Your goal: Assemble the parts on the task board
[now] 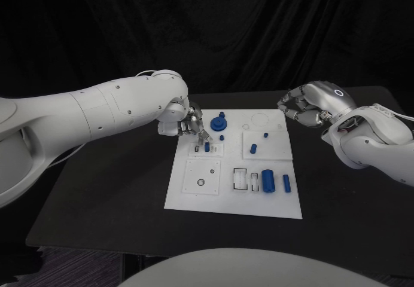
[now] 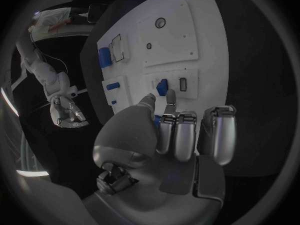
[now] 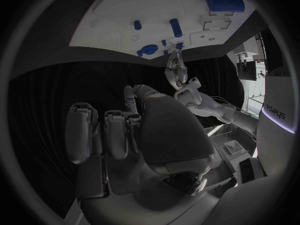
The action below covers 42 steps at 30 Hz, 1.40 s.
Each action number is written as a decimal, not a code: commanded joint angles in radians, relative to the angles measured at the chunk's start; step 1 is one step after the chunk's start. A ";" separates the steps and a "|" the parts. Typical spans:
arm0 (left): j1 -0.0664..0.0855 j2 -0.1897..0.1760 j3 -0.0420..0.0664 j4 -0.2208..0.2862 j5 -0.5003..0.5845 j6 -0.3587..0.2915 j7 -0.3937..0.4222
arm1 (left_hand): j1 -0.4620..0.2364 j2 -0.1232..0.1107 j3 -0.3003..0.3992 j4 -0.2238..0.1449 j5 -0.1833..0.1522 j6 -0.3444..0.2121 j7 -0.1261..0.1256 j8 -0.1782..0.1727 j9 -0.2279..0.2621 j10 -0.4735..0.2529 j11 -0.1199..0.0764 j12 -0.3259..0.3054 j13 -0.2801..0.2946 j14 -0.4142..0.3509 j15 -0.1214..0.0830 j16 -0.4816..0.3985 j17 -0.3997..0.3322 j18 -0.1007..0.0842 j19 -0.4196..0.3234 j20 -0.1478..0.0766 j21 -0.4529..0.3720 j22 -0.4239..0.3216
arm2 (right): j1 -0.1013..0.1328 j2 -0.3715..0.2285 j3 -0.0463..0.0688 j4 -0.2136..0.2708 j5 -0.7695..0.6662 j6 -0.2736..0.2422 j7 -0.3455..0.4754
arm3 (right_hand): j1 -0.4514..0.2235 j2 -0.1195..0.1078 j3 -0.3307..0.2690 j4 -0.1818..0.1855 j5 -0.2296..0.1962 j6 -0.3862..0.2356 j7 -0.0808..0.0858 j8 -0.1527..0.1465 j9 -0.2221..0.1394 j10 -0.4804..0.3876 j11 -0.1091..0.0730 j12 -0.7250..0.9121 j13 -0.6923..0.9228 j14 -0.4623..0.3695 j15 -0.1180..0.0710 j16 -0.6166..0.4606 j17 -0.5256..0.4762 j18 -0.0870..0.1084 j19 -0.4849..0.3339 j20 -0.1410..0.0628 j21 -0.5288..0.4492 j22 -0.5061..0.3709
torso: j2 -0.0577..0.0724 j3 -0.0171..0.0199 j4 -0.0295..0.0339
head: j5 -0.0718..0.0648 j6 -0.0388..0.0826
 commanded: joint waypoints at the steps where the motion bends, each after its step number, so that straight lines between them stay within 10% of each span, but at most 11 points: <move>1: -0.006 0.003 0.001 -0.003 0.001 0.004 0.004 | 0.007 0.000 0.007 -0.002 0.004 0.006 0.003 -0.005 -0.001 0.106 0.000 -0.001 0.260 0.106 0.003 0.006 0.263 -0.017 0.006 0.002 0.000 0.195 | -0.001 -0.001 0.001 0.003 -0.006 0.004 -0.015 | 0.004 -0.004 0.006 0.002 0.000 0.004 0.004 -0.005 -0.001 0.096 0.008 -0.005 0.252 0.089 0.007 -0.003 0.204 0.006 0.029 0.008 -0.004 0.203 | -0.001 -0.0003 0.0004 | -0.005 0.000; 29: -0.039 0.002 0.001 0.008 0.001 -0.033 0.052 | 0.001 -0.001 0.038 -0.012 0.037 0.023 0.000 -0.017 -0.025 0.106 -0.002 -0.001 0.260 0.106 0.001 0.006 0.263 -0.013 -0.005 0.000 -0.015 0.189 | -0.001 0.002 0.001 0.000 -0.006 0.012 -0.019 | 0.005 -0.003 0.009 0.001 0.001 0.004 0.004 -0.005 -0.001 0.093 0.008 -0.008 0.249 0.088 0.006 -0.006 0.202 0.007 0.027 0.008 -0.009 0.201 | -0.002 -0.0001 -0.0005 | -0.008 0.000; 42: -0.042 0.001 0.001 0.005 0.001 -0.035 0.058 | -0.013 -0.032 0.117 -0.040 0.161 0.032 -0.002 -0.032 -0.050 0.106 -0.004 -0.001 0.260 0.106 -0.001 0.006 0.263 -0.012 -0.006 -0.003 -0.021 0.191 | -0.001 0.004 0.001 -0.004 -0.006 0.022 -0.021 | 0.005 -0.003 0.009 0.001 0.001 0.004 0.004 -0.005 -0.001 0.093 0.008 -0.008 0.249 0.088 0.006 -0.006 0.202 0.007 0.027 0.008 -0.009 0.201 | -0.001 0.0005 -0.0006 | -0.007 0.000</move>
